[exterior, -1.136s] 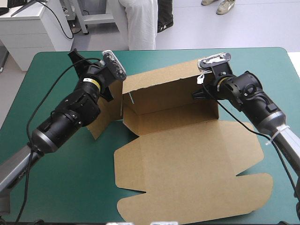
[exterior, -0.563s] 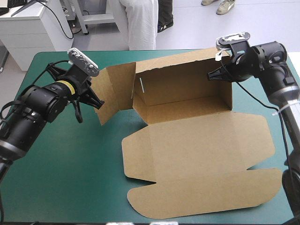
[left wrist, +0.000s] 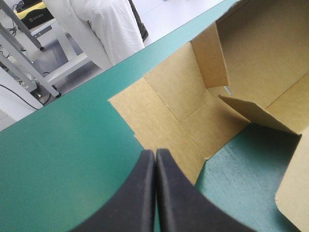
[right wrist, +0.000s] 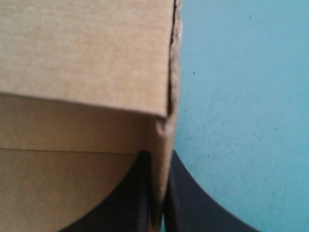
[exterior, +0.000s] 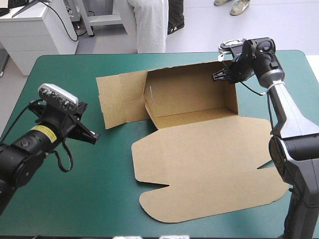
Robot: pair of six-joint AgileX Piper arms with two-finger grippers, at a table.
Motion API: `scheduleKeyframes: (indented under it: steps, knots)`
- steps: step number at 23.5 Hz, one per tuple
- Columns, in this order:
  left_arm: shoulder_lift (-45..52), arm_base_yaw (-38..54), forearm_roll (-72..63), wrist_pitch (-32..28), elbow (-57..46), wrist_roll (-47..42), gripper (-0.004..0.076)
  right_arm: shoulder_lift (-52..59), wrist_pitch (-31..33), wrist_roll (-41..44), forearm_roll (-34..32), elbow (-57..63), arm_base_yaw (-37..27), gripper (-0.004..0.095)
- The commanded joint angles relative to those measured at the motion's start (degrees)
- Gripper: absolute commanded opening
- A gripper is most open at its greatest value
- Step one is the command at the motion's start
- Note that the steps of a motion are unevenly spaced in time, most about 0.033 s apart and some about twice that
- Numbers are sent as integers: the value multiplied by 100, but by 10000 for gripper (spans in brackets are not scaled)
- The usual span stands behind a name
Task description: Fold the box
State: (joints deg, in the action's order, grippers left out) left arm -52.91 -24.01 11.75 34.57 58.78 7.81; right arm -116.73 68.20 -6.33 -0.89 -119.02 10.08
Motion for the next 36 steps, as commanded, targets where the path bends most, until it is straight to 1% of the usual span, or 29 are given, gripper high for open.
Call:
scheduleKeyframes:
  steps: [1, 4, 5, 7, 9, 10, 11, 13, 14, 21, 23, 25, 27, 30, 34, 35, 36]
  knots:
    - [706, 24, -73, -850, -761, -229, -10, -199, -155, -154, 89, -139, -18, -24]
    - [1293, 24, -376, -1095, -1398, -280, -10, -543, -309, -154, 119, -139, -18, -23]
    - [1674, 24, -429, -1193, -1717, -369, -10, -691, -328, -164, 89, -139, -18, -23]
    - [2202, 24, -416, -1240, -2120, -501, -10, -818, -143, -254, 89, -139, -18, -23]
    - [2720, 24, -416, -1228, -2411, -501, -10, -829, 184, -330, 89, -139, -18, -23]
    - [2987, 24, -416, -1197, -2550, -501, -10, -817, 331, -330, 54, -128, -18, -23]
    - [3118, 24, -416, -1150, -2604, -512, -10, -790, 331, -330, 89, -128, -18, -23]
    - [3437, 24, -416, -811, -2691, -564, -10, -659, 331, -264, 260, -37, -18, -23]
    - [3607, 24, -325, -547, -2712, -716, -10, -516, 331, -264, 404, 88, -18, -23]
    - [3909, 24, -303, -295, -2867, -781, -10, 421, 331, -288, 224, 1016, -18, -23]
    - [3909, 24, -303, -295, -2882, -781, -10, 493, 331, -298, 89, 1045, -18, -23]
    - [3909, 24, -303, -306, -2882, -781, -10, 481, 277, -326, 89, 1045, -18, -20]
    - [3909, 24, -303, -317, -2882, -781, -10, 482, 265, -485, 89, 1045, -18, 3]
    - [3909, 24, -303, -317, -2882, -781, -10, 482, 279, -653, 89, 991, -18, 127]
    - [3909, 24, -303, -317, -2882, -781, -10, 482, 300, -760, 89, 837, -18, 412]
    - [3909, 24, -303, -317, -2882, -781, -10, 482, 314, -760, 89, 786, -18, 471]
    - [3909, 24, -303, -317, -2882, -781, -10, 482, 314, -760, 89, 729, -18, 505]
